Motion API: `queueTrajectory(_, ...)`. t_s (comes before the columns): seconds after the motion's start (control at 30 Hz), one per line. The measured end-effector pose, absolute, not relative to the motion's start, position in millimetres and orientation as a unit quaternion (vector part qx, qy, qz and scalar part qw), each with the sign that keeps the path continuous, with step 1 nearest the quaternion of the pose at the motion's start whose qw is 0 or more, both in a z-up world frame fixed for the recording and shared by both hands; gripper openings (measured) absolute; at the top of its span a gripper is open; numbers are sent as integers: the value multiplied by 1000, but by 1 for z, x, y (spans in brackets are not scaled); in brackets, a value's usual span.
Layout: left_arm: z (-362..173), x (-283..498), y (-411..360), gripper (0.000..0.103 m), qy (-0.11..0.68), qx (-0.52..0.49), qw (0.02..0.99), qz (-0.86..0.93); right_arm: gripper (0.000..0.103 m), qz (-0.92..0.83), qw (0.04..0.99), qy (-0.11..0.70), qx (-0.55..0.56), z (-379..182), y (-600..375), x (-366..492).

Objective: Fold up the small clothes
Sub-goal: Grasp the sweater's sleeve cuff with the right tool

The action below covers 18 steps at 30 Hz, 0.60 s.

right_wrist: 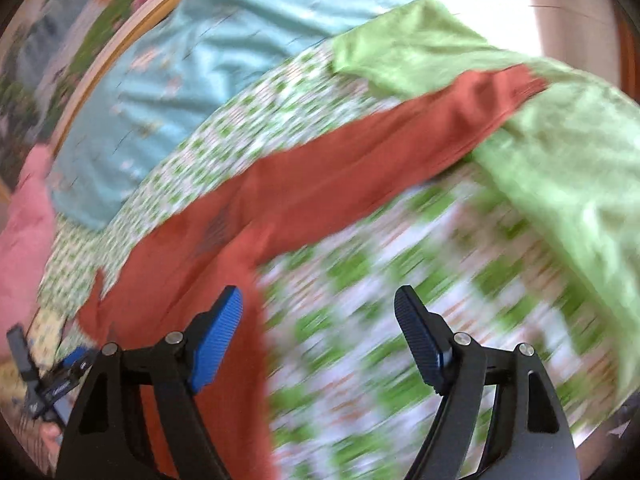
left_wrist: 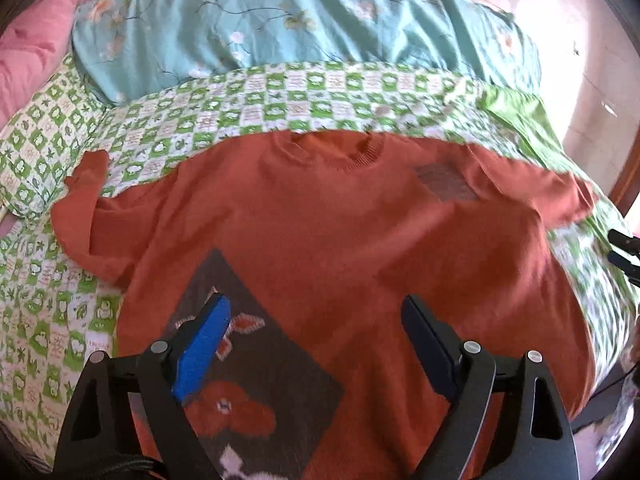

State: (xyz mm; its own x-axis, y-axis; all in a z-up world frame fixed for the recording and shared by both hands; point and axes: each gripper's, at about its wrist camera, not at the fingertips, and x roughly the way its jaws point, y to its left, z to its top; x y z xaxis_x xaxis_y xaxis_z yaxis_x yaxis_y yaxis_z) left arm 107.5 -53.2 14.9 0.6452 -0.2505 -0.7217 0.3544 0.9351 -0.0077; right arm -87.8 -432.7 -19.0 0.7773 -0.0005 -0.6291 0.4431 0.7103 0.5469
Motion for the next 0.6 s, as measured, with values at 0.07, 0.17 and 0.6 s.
queueTrajectory(0.07, 16, 119, -56, 88, 379, 78, 911, -146, 79, -160, 864, 298, 374, -17, -472, -90)
queueTrajectory(0.17, 13, 134, -64, 92, 374, 118, 913, -112, 79, -208, 847, 283, 399, -15, -528, -87)
queueTrajectory(0.6, -2, 206, -79, 94, 401, 94, 904, -113, 41, -342, 772, 273, 462, -83, -706, -44)
